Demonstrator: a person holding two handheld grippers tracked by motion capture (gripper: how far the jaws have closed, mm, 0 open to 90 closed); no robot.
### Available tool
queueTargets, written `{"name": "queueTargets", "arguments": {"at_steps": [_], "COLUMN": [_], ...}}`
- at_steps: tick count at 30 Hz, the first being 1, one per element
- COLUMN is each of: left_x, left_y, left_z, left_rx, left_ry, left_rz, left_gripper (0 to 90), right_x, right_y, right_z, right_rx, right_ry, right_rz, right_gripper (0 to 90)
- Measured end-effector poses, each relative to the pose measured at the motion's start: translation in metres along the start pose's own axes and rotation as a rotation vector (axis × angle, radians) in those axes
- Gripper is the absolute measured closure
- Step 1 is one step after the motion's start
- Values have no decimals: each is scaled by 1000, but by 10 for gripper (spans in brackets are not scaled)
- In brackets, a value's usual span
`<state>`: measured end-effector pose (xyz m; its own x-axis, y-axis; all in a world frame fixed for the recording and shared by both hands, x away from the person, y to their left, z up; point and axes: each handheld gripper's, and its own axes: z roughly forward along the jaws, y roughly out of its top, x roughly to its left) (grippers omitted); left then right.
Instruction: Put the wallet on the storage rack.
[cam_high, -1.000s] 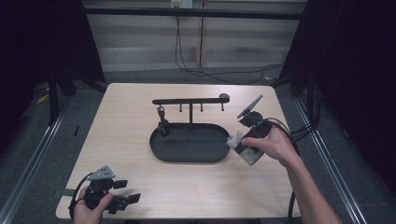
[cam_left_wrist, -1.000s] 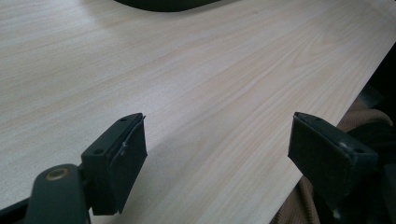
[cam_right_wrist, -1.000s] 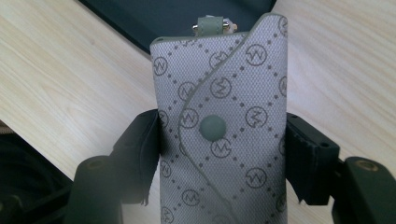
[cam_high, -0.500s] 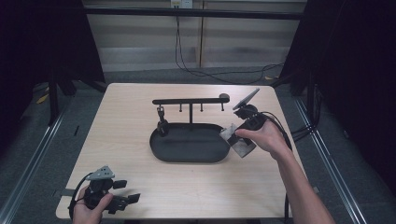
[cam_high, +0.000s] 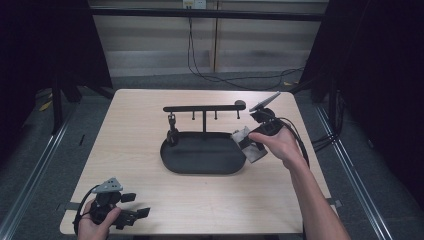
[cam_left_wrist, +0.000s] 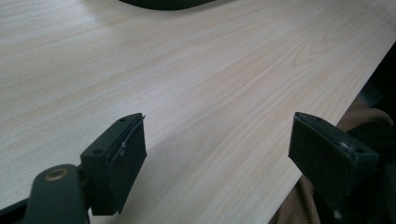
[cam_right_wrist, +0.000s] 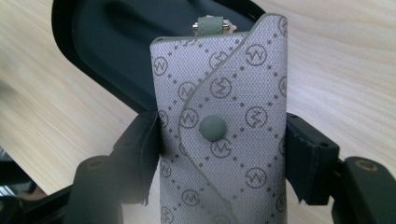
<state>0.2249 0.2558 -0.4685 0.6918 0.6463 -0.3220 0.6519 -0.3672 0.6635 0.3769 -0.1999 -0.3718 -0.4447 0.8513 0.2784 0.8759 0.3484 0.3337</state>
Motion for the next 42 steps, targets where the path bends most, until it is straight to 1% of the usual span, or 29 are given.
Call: {"name": "queueTargets", "arguments": {"at_steps": [6,12,16,22,25,29,31,32,33,35,37,39,40,42], "left_x": [0,0,0,0,0,1,0,0,0,1,1,1,1,1], "left_y": [0,0,0,0,0,0,0,0,0,0,0,0,0,0], "left_z": [0,-1,-1,-1,-1,-1,-1,-1,-1,-1,-1,-2,-2,-2], "left_rx": [-1,-2,-5,-7,-6,-6,-6,-6,-6,-7,-7,-7,-6,-14], "left_ry": [0,-3,0,1,1,1,1,1,1,3,2,2,0,3], "left_rz": [1,0,-2,-2,-2,-3,-2,-2,-2,-3,-3,-2,1,-2], "left_gripper": [188,188,188,188,188,188,188,188,188,188,188,188,189,188], "right_x": [-2,-2,-3,-4,-6,-7,-8,-8,-9,-10,-11,-12,-12,-13], "right_y": [2,3,3,1,0,-1,-1,-1,-1,-1,-2,-2,-2,-3], "right_z": [8,16,22,29,35,41,45,46,48,51,55,58,59,63], "right_rx": [-21,-53,-73,-92,-111,-124,-137,-135,-149,-157,-171,-171,-174,-167], "right_ry": [16,40,50,66,78,86,93,96,98,107,104,113,108,117], "right_rz": [24,47,47,78,94,102,115,120,121,132,138,146,150,163], "right_gripper": [346,346,346,346,346,346,346,346,346,346,346,346,346,345]}}
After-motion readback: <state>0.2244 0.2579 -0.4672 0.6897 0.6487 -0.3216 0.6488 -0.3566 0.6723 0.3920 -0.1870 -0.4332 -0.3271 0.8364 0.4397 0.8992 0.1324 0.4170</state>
